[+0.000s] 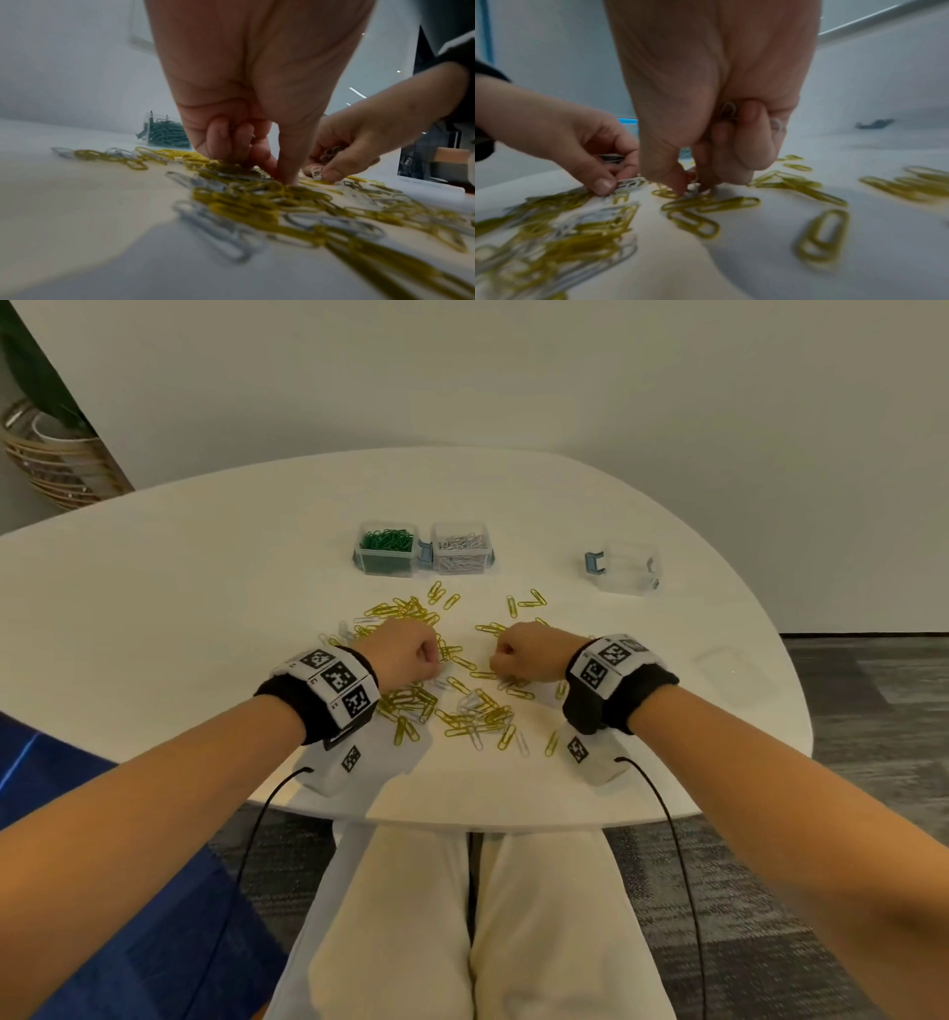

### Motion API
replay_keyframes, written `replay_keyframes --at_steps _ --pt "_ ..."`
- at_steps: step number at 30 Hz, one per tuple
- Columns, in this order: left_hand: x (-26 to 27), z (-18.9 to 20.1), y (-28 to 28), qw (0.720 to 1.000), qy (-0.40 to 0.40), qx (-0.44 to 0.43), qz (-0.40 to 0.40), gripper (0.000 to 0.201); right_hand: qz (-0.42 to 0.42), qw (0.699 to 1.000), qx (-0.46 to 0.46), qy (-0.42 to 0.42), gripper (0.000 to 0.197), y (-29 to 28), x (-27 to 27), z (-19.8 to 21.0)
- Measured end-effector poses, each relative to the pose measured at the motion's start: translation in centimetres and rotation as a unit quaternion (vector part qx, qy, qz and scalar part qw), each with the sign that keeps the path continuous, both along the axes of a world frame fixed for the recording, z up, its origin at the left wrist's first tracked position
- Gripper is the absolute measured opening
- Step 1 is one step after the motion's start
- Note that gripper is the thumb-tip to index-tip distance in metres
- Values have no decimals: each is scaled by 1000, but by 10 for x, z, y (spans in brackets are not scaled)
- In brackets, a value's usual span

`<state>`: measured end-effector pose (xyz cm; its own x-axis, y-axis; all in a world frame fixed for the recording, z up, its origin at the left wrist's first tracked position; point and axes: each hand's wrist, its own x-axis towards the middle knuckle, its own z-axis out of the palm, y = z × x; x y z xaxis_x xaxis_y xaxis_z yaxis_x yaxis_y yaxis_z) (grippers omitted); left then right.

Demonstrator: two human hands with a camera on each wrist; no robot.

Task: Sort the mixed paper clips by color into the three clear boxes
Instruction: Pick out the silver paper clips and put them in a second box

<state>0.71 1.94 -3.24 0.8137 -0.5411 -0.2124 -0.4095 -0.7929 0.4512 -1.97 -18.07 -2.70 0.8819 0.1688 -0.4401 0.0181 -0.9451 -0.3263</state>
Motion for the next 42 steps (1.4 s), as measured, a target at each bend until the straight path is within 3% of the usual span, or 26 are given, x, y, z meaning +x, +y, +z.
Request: replay_keyframes --at_steps 1,2,4,5,6,7,8,9,10,12,14,15,18,20,23,25,26,28,30,32,33,34,36,39,40,42 --pt "2 1 2 1000 0 -23 9 7 -62 992 110 23 27 -4 -4 0" --pt "4 2 4 999 5 -45 18 7 -132 955 260 63 25 -9 -7 -1" --pt "4 4 6 982 99 -151 51 7 -224 793 542 167 20 -16 -15 -4" --pt "1 5 7 948 195 -240 77 8 -232 713 629 204 15 -17 -18 -6" --pt "-1 5 8 895 288 -326 101 9 -233 661 676 225 12 -17 -20 -8" --pt "-2 4 9 838 354 -397 119 10 -235 639 695 231 16 -14 -21 -9" --pt "-4 3 9 794 389 -448 131 10 -246 638 693 229 22 -12 -21 -9" --pt "-5 2 10 757 410 -488 142 9 -257 659 672 219 27 -8 -20 -8" --pt "-6 1 10 723 423 -524 154 9 -264 704 628 201 28 -3 -20 -7" --pt "-7 -2 13 656 443 -582 184 10 -250 835 472 133 25 5 -21 -3" --pt "-7 -4 18 607 463 -616 192 9 -162 944 286 28 23 12 -23 0" --pt "-7 -5 21 585 477 -628 189 9 -100 973 209 -24 22 15 -24 0" --pt "-7 -9 24 551 503 -641 180 7 9 994 76 -75 26 23 -31 1" --pt "-8 -11 23 546 512 -637 180 5 34 997 20 -70 36 25 -32 -3" --pt "-9 -13 20 527 535 -633 187 7 50 996 -8 -77 33 26 -31 -6" --pt "-9 -12 18 544 534 -613 206 8 62 996 -18 -66 29 27 -29 -5" --pt "-8 -10 16 567 525 -595 219 10 67 996 -25 -52 29 27 -28 -3" --pt "-7 -5 12 642 488 -540 241 19 63 998 -16 -20 30 26 -25 -2" --pt "-5 0 8 755 415 -444 247 31 30 999 36 15 32 16 -22 -1" --pt "-5 4 6 901 271 -280 190 32 -31 989 135 50 33 4 -21 0" --pt "-4 4 7 957 182 -183 131 28 -70 974 203 73 31 -1 -22 1" --pt "-4 5 6 987 110 -98 68 22 -113 947 284 99 29 -5 -24 2" --pt "-6 6 4 999 37 -3 1 15 -197 851 457 167 28 -12 -29 0" --pt "-6 5 0 999 7 35 -19 16 -236 668 651 273 16 -19 -34 -7" --pt "-6 5 -2 999 1 40 -22 16 -235 638 675 285 14 -20 -36 -9" --pt "-5 4 -4 999 -1 46 -25 18 -263 641 671 266 20 -20 -37 -12"
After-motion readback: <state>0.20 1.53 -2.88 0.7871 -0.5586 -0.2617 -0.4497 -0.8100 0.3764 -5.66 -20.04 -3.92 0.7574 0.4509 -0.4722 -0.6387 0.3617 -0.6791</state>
